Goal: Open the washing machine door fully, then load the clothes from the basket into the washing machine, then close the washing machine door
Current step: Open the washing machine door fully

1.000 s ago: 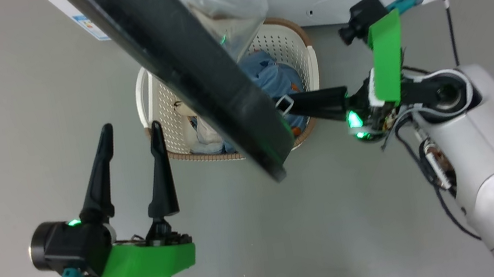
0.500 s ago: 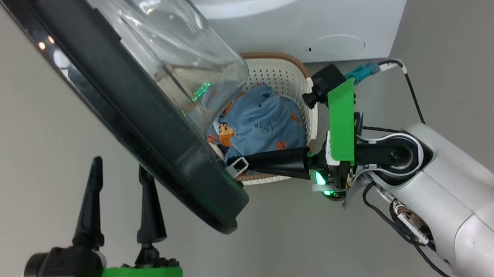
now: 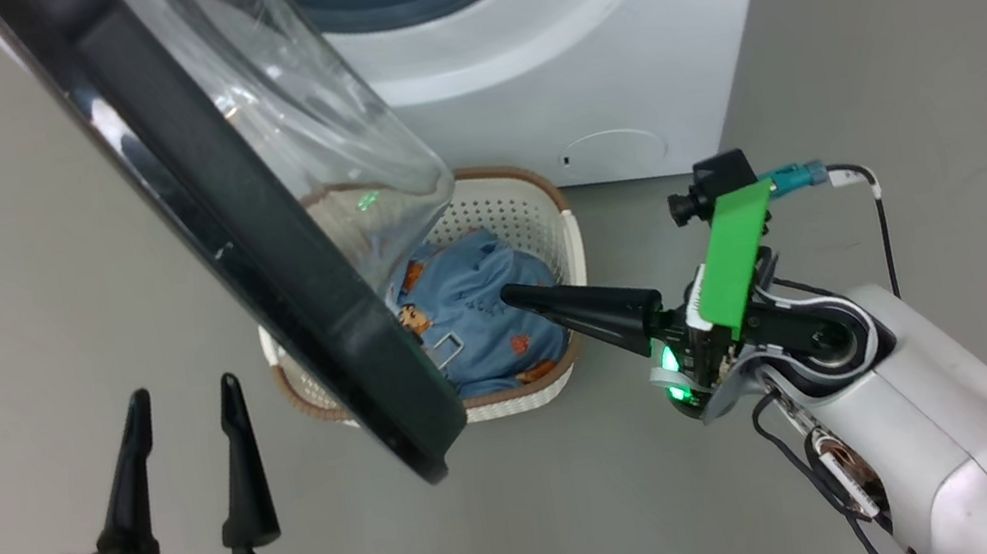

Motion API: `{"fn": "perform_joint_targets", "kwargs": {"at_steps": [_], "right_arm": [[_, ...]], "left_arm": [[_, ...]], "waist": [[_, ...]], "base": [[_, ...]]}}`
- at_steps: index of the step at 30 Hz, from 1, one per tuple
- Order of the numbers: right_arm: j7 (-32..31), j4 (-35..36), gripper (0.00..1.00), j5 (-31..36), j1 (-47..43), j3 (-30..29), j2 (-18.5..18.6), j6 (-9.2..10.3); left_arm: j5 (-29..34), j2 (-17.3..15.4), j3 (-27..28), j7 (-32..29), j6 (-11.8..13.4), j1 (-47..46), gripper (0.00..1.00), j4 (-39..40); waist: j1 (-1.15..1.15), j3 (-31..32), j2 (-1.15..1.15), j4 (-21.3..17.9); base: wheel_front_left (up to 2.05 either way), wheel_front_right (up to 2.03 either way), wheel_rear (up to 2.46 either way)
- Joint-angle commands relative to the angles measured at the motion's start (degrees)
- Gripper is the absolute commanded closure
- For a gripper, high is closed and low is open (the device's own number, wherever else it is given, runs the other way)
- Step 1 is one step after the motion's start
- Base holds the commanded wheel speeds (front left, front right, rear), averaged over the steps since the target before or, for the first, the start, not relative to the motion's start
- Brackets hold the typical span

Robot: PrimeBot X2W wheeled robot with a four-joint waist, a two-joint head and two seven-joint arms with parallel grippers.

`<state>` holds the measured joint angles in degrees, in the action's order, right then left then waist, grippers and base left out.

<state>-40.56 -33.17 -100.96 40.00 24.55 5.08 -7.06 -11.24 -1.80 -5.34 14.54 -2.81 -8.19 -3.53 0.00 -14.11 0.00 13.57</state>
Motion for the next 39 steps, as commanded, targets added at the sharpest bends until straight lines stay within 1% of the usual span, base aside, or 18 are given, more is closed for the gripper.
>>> {"fn": "perform_joint_targets", "kwargs": {"at_steps": [1,9,17,18,20,21,22,28,34,36,39], "right_arm": [[0.4,2.2,1.00,-0.9,-1.6,-0.5,-1.2,-0.43],[1.6,5.2,1.00,-1.6,-5.6,-3.7,-1.2,-0.43],[4.5,8.7,0.99,-0.2,-10.5,-7.2,-1.0,-0.43],[5.2,9.2,0.89,0.1,-11.1,-7.8,-0.9,-0.43],[6.9,10.1,0.56,1.1,-12.2,-9.0,-0.6,-0.43],[7.9,10.8,0.22,2.0,-12.7,-9.4,-0.4,-0.43],[9.1,11.7,0.00,2.8,-13.4,-10.1,-0.4,-0.43],[15.2,16.8,0.00,6.0,-16.8,-13.3,-0.7,-0.43],[21.8,21.6,0.00,9.7,-19.8,-16.8,-0.5,-0.43],[24.5,23.1,0.00,12.0,-20.7,-17.5,0.1,-0.43],[30.1,24.2,0.00,19.0,-21.9,-17.3,2.4,-0.43]], "left_arm": [[0.9,-1.1,2.2,0.5,0.1,0.4,0.00,1.5],[1.9,-1.1,4.5,0.5,-0.2,2.4,0.00,1.7],[2.3,-1.1,6.7,0.5,-0.4,5.0,0.00,2.2],[2.4,-1.1,6.8,0.5,-0.4,5.3,0.00,2.2],[2.5,-1.1,7.0,0.5,-0.5,5.8,0.00,2.3],[2.6,-1.1,7.2,0.5,-0.5,6.0,0.00,2.3],[2.7,-1.1,7.3,0.5,-0.6,6.2,0.00,2.3],[2.6,-1.1,8.3,0.5,-0.8,7.3,0.00,2.3],[2.5,-1.1,8.2,0.5,-0.9,7.6,0.00,2.4],[2.5,-1.1,8.2,0.5,-0.9,7.6,0.00,2.5],[2.3,-1.1,8.5,0.5,-1.0,7.7,0.00,2.4]], "waist": [[0.00,1.8,0.00,-2.0],[0.00,3.9,0.00,-5.0],[0.00,6.4,0.00,-8.1],[0.00,6.6,0.00,-8.4],[0.00,7.1,0.00,-8.8],[0.00,7.3,0.00,-9.0],[0.00,7.5,0.00,-9.2],[0.00,8.4,0.00,-10.4],[0.00,8.7,0.00,-10.5],[0.00,8.8,0.00,-10.5],[0.00,8.8,0.00,-10.6]], "base": [[0.00,0.00,0.00],[0.00,0.00,0.00],[0.00,0.00,0.00],[0.00,0.00,0.00],[0.00,0.00,0.00],[0.00,0.00,0.00],[0.00,0.00,0.00],[0.00,0.00,0.00],[0.00,0.00,0.00],[0.00,0.00,0.00],[0.00,0.00,0.00]]}}
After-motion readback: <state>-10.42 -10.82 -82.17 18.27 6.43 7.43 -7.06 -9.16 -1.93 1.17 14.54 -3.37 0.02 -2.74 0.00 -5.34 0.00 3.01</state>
